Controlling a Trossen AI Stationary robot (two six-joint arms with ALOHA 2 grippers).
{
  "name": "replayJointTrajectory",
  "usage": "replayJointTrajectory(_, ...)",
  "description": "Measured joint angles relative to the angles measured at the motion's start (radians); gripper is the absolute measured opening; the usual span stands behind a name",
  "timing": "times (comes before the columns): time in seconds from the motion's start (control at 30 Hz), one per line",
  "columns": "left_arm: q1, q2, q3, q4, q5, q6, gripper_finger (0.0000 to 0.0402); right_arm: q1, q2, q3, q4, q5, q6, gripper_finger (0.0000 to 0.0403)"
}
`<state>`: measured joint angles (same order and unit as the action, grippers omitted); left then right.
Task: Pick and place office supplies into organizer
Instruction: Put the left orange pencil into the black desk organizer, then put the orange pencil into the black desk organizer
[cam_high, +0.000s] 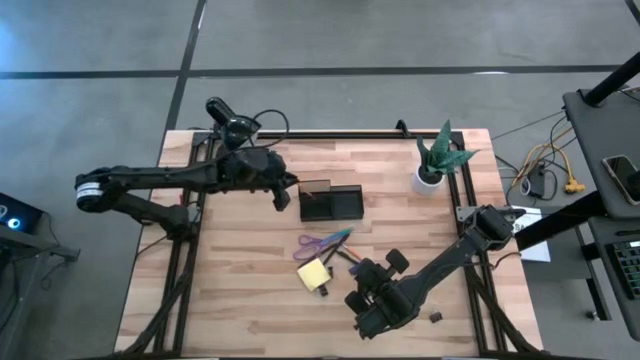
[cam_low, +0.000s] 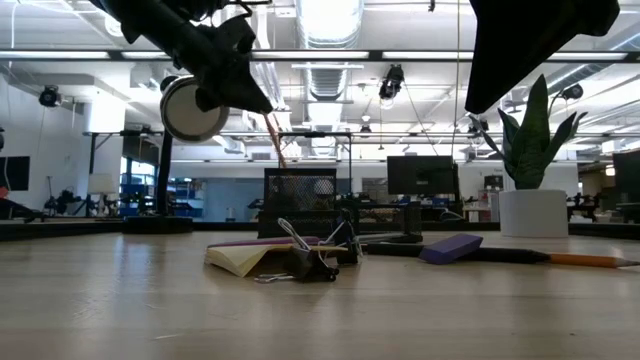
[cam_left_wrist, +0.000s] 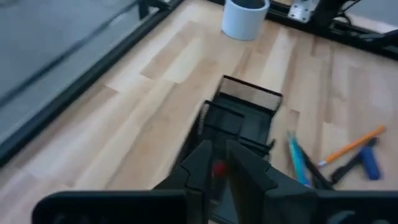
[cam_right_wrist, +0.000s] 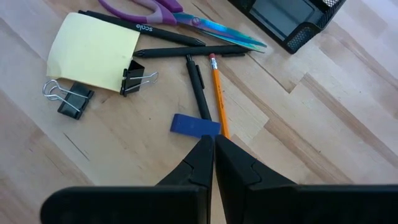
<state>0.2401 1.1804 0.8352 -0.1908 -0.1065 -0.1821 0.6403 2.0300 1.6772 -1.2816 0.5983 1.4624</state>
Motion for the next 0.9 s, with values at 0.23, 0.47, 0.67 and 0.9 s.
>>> replayJointTrajectory(0.23,0.000,0.001,0.000,-0.001,-0.007,0.008,0.0074,-0.002,0.000,0.000,-0.002,0.000,-0.001,0.0008)
replayJointTrajectory(0.47,-0.003,-0.058,0.000,-0.013,-0.005,0.005,0.0115,-0.023,0.000,0.000,-0.001,-0.001,-0.028,0.0009)
replayJointTrajectory(0.67,-0.029,-0.209,-0.002,-0.070,0.028,-0.074,0.0122,-0.055,0.000,0.000,0.006,-0.024,-0.127,0.0008)
replayJointTrajectory(0.9,-0.051,-0.351,-0.070,-0.173,0.129,-0.398,0.0122,-0.186,0.000,-0.060,0.014,-0.336,-0.475,0.0008)
